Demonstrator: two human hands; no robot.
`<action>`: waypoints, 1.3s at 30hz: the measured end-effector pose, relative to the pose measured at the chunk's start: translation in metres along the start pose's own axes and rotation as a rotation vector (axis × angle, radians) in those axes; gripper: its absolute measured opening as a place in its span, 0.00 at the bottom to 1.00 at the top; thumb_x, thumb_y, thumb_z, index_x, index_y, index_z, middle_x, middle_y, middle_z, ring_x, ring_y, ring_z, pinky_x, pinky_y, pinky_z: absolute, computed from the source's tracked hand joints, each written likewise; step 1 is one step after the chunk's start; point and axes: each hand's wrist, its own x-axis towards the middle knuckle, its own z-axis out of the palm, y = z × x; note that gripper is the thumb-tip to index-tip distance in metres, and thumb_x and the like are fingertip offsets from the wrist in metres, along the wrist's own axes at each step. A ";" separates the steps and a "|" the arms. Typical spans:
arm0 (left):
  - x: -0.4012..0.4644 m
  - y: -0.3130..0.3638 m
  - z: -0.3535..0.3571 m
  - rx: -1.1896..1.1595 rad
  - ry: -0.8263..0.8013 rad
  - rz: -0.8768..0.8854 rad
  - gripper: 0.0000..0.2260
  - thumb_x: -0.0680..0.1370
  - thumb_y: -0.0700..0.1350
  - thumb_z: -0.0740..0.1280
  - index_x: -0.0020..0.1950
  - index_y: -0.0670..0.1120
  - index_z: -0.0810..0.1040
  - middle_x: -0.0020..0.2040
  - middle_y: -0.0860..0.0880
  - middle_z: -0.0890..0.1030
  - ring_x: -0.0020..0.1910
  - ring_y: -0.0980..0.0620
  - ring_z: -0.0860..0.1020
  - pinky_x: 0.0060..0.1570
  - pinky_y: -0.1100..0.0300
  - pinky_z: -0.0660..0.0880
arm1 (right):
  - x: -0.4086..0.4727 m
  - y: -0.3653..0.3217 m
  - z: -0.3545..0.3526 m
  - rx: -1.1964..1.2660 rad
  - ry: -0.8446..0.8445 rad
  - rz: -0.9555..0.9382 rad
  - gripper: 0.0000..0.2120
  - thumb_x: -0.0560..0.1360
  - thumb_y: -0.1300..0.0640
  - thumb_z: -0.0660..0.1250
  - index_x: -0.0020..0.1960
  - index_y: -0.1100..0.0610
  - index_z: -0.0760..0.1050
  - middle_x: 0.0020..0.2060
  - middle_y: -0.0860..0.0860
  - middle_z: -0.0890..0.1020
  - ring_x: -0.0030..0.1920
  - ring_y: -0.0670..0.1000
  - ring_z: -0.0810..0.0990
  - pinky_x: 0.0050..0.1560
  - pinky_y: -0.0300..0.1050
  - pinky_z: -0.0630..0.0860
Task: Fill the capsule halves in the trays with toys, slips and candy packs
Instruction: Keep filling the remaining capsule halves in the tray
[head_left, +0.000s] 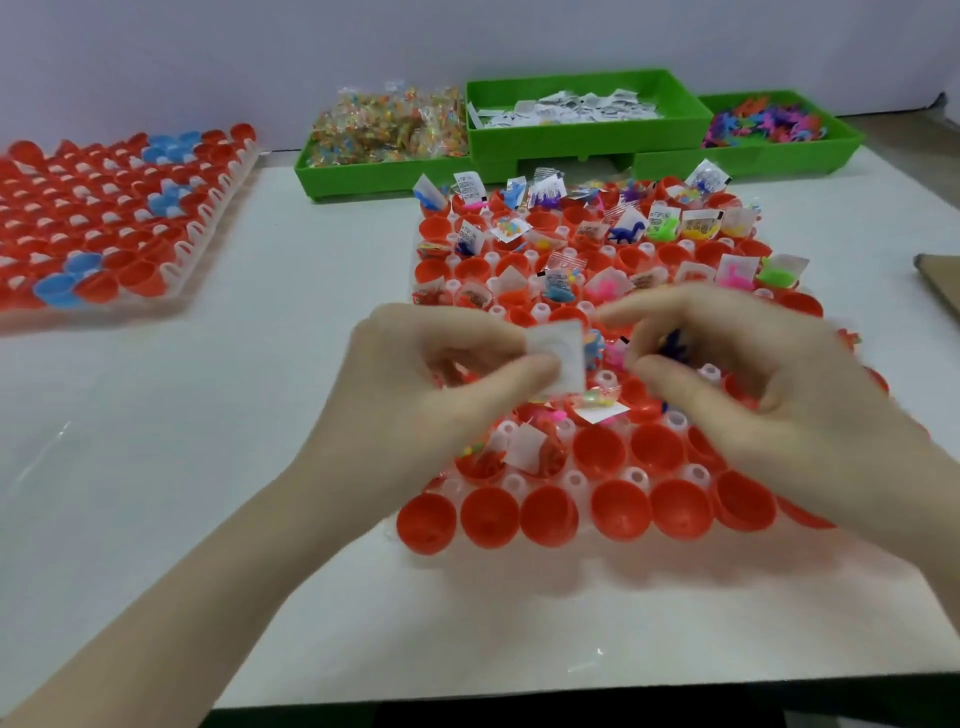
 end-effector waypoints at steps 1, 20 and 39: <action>0.003 -0.003 0.005 0.054 -0.034 0.022 0.03 0.66 0.44 0.76 0.37 0.48 0.84 0.29 0.56 0.81 0.30 0.64 0.76 0.33 0.74 0.69 | 0.001 0.001 0.002 0.063 0.098 0.040 0.18 0.69 0.61 0.71 0.52 0.42 0.74 0.39 0.44 0.78 0.41 0.43 0.79 0.47 0.32 0.74; 0.008 -0.013 0.035 0.623 -0.244 0.221 0.04 0.67 0.48 0.74 0.41 0.51 0.85 0.29 0.52 0.74 0.33 0.57 0.65 0.38 0.61 0.64 | -0.019 0.012 0.013 -0.299 0.085 0.018 0.11 0.62 0.67 0.74 0.42 0.57 0.83 0.34 0.48 0.81 0.40 0.45 0.78 0.41 0.34 0.75; 0.005 -0.007 0.039 0.793 -0.312 0.333 0.12 0.69 0.42 0.69 0.43 0.46 0.64 0.37 0.51 0.77 0.36 0.51 0.71 0.38 0.58 0.57 | -0.012 0.009 0.019 -0.632 -0.019 -0.121 0.06 0.66 0.64 0.65 0.37 0.59 0.81 0.34 0.52 0.80 0.33 0.55 0.77 0.30 0.48 0.76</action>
